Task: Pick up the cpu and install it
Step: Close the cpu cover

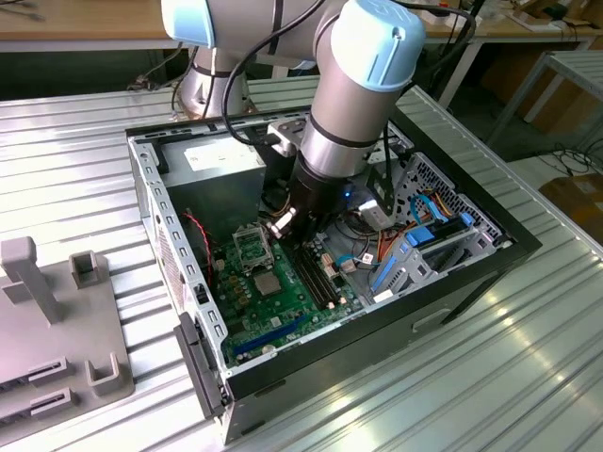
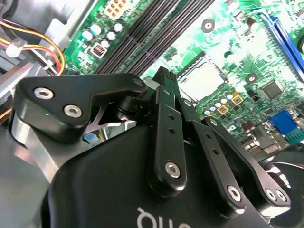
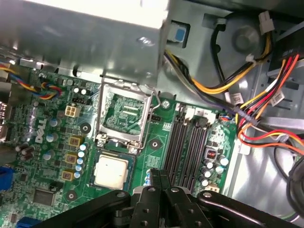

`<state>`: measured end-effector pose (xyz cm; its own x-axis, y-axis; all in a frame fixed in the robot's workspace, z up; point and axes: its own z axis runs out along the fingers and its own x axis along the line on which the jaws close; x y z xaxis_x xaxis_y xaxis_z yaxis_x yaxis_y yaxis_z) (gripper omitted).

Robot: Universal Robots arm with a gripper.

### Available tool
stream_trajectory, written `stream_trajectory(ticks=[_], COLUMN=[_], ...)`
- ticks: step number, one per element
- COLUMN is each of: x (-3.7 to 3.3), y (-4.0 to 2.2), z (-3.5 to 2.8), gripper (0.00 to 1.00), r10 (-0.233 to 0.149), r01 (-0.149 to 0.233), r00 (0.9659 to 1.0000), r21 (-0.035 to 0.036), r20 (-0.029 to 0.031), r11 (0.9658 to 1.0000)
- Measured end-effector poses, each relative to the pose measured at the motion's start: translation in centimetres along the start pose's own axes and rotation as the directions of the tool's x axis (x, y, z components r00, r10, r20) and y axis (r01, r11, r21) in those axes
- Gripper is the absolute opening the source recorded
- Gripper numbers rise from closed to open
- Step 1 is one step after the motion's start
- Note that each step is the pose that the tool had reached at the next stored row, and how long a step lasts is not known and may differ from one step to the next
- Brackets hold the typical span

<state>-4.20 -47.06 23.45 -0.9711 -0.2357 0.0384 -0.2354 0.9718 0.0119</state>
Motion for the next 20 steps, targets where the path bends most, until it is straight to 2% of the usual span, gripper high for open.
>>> stream_trajectory(ticks=[3,4,8,11,13,15,16,18,20], x=[-0.49,-0.53,-0.54,-0.54,-0.54,-0.54,-0.55,-0.59,-0.6], y=[0.27,0.26,0.27,0.27,0.27,0.27,0.26,0.25,0.25], z=[-0.01,-0.01,-0.01,0.01,0.04,0.05,0.05,0.06,0.06], gripper=[0.12,0.12,0.12,0.12,0.12,0.12,0.12,0.12,0.12], r10=[-0.013,-0.033,-0.12,-0.184,-0.247,-0.282,-0.304,-0.332,-0.334], r01=[0.013,0.033,0.12,0.184,0.247,0.282,0.304,0.333,0.334], r00=[0.9999,0.9994,0.9928,0.9829,0.969,0.9593,0.9527,0.9431,0.9427], r21=[0.0005,0.0013,0.0045,0.007,0.0092,0.0104,0.0111,0.012,0.0121], r20=[0.0,-0.0004,-0.0017,-0.0029,-0.0041,-0.0049,-0.0054,-0.0061,-0.0061], r11=[0.9999,0.9994,0.9928,0.9828,0.9689,0.9593,0.9526,0.943,0.9426])
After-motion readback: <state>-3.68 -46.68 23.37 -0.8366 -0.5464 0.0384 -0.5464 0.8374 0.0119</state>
